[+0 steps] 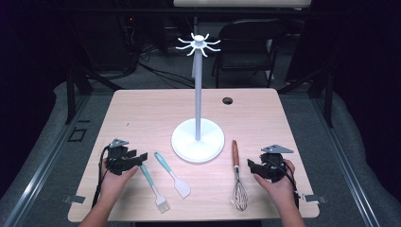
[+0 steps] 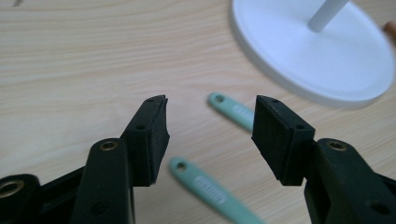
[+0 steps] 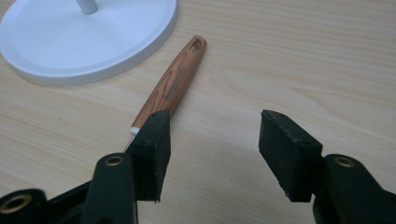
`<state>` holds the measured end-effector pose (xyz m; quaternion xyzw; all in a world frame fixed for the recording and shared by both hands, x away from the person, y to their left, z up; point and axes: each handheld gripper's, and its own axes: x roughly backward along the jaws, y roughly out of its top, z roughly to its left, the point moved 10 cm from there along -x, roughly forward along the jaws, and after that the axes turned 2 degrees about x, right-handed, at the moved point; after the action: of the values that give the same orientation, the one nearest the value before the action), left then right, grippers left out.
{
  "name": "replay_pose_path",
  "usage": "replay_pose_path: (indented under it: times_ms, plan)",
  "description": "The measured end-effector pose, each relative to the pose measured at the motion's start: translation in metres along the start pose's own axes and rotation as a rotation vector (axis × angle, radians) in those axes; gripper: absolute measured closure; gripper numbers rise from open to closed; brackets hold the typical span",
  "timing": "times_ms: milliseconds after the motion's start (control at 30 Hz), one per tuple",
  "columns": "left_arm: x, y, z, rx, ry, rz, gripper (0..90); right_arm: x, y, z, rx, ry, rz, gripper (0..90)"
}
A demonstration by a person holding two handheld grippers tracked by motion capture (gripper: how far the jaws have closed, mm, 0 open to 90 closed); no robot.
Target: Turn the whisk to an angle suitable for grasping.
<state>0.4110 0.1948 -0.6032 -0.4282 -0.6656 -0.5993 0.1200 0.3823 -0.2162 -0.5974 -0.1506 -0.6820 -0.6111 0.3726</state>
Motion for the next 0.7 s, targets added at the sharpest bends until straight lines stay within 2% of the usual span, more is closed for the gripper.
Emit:
replay_pose_path:
  times_ms: [33, 100, 133, 167, 233, 300, 333, 367, 400, 467, 500, 700]
  plan:
    - [0.0, 0.003, -0.004, -0.002, 0.007, -0.002, 43.9, 0.0, 0.0, 0.0, 0.0, 0.0, 0.0, 41.5]
    - [0.003, 0.01, -0.013, 0.002, 0.038, -0.039, 42.1, -0.005, -0.001, 0.002, -0.031, 0.003, 0.005, 43.1]
    - [0.003, 0.01, -0.013, 0.002, 0.038, -0.039, 42.2, -0.005, -0.001, 0.002, -0.031, 0.003, 0.005, 43.1]
    - [0.002, 0.011, -0.017, 0.031, 0.03, -0.065, 42.2, -0.009, -0.005, 0.003, -0.045, 0.006, 0.033, 46.8]
    - [0.001, 0.01, -0.019, 0.044, 0.024, -0.066, 42.2, -0.011, -0.011, 0.004, -0.067, 0.018, 0.071, 49.1]
    - [-0.002, 0.004, -0.02, 0.041, 0.03, -0.058, 41.7, -0.012, -0.012, 0.004, -0.075, 0.024, 0.078, 49.9]
    - [-0.004, 0.001, -0.02, 0.025, 0.031, -0.048, 41.3, -0.012, -0.012, 0.007, -0.082, 0.033, 0.078, 50.9]
    - [-0.006, -0.005, -0.023, -0.009, 0.006, -0.032, 41.6, -0.011, -0.011, 0.009, -0.073, 0.045, 0.082, 51.0]
    - [-0.006, -0.005, -0.023, -0.009, 0.006, -0.032, 42.5, -0.011, -0.01, 0.012, -0.075, 0.048, 0.075, 51.4]
    - [-0.006, -0.013, -0.024, -0.054, -0.019, -0.002, 45.0, -0.013, -0.008, 0.016, -0.073, 0.064, 0.072, 52.1]
    - [-0.004, -0.018, -0.022, -0.062, -0.017, 0.007, 46.0, -0.014, -0.009, 0.019, -0.077, 0.07, 0.082, 52.1]
    - [0.001, -0.02, -0.019, -0.064, -0.026, 0.001, 48.4, -0.023, -0.01, 0.029, -0.086, 0.106, 0.108, 52.4]
